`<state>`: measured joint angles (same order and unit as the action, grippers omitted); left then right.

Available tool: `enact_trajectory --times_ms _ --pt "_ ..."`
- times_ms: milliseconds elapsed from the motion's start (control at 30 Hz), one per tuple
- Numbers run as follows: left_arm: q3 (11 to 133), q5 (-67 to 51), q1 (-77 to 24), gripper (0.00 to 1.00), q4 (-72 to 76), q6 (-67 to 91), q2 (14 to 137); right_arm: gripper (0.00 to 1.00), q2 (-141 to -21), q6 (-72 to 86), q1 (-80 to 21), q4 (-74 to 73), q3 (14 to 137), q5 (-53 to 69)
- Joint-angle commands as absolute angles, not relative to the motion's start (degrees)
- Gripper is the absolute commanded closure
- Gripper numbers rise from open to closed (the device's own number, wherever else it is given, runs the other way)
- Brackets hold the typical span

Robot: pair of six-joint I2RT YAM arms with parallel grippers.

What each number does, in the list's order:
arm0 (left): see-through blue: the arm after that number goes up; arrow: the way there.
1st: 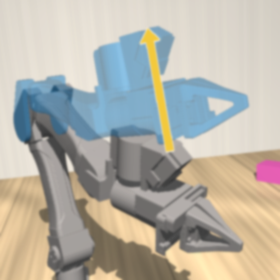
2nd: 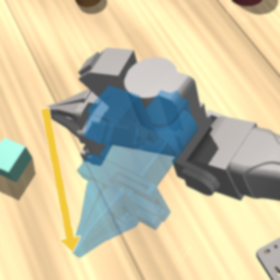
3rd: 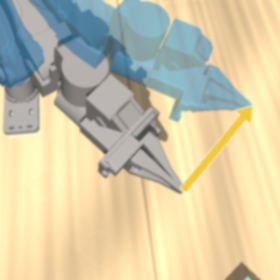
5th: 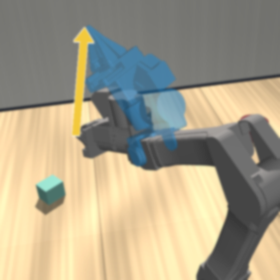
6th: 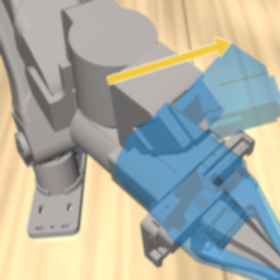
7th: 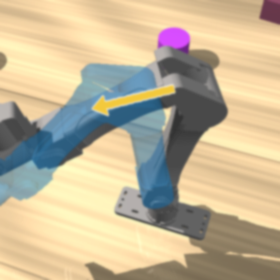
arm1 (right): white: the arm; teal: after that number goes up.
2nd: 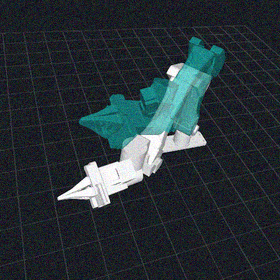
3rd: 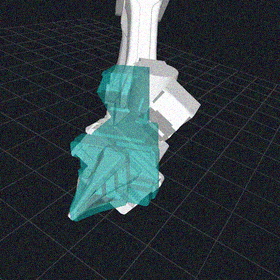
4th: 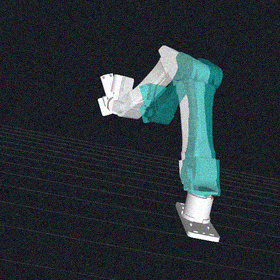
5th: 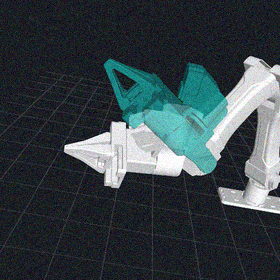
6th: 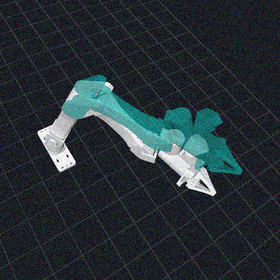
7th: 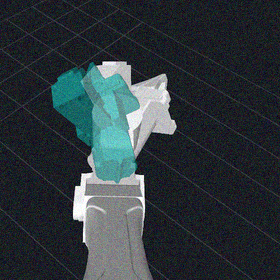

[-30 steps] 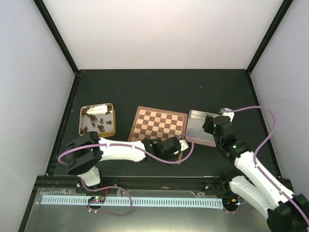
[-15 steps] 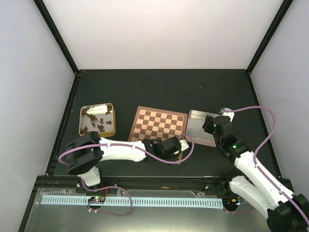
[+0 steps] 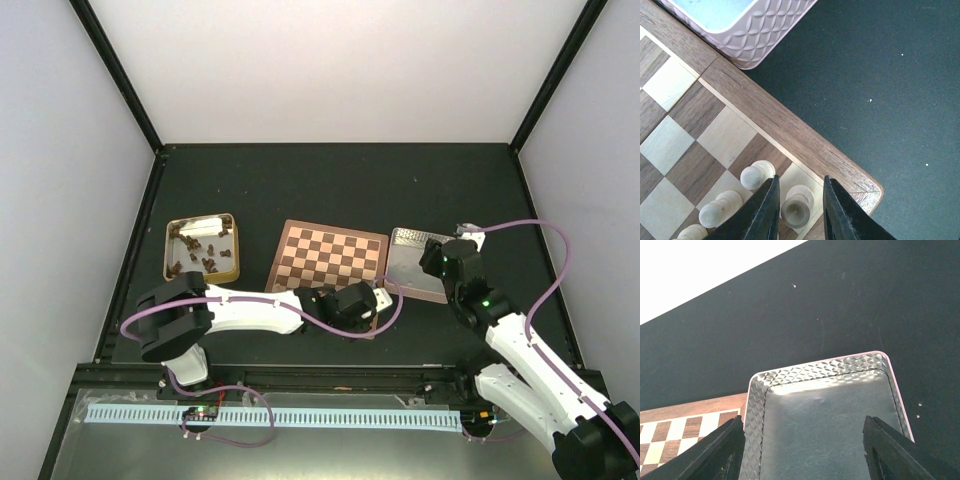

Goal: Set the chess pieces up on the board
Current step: Place the chess piece on the chessboard.

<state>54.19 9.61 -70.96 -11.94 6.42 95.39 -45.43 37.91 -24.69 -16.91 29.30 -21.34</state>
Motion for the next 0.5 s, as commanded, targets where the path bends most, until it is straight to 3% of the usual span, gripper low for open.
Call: enact_trajectory --times_ms 0,300,467 --pt "56.42 8.76 -71.19 0.73 -11.55 6.75 94.34 0.34 -45.23 38.93 -24.43 -17.32 28.74 -21.65" --pt "57.16 8.01 -70.93 0.66 -12.54 8.02 87.25 0.34 -43.33 39.44 -24.35 -18.33 28.95 -21.88" --pt "57.28 11.06 -69.38 0.57 -12.56 10.23 80.96 0.34 -42.42 39.31 -24.34 -18.93 29.08 -21.38"
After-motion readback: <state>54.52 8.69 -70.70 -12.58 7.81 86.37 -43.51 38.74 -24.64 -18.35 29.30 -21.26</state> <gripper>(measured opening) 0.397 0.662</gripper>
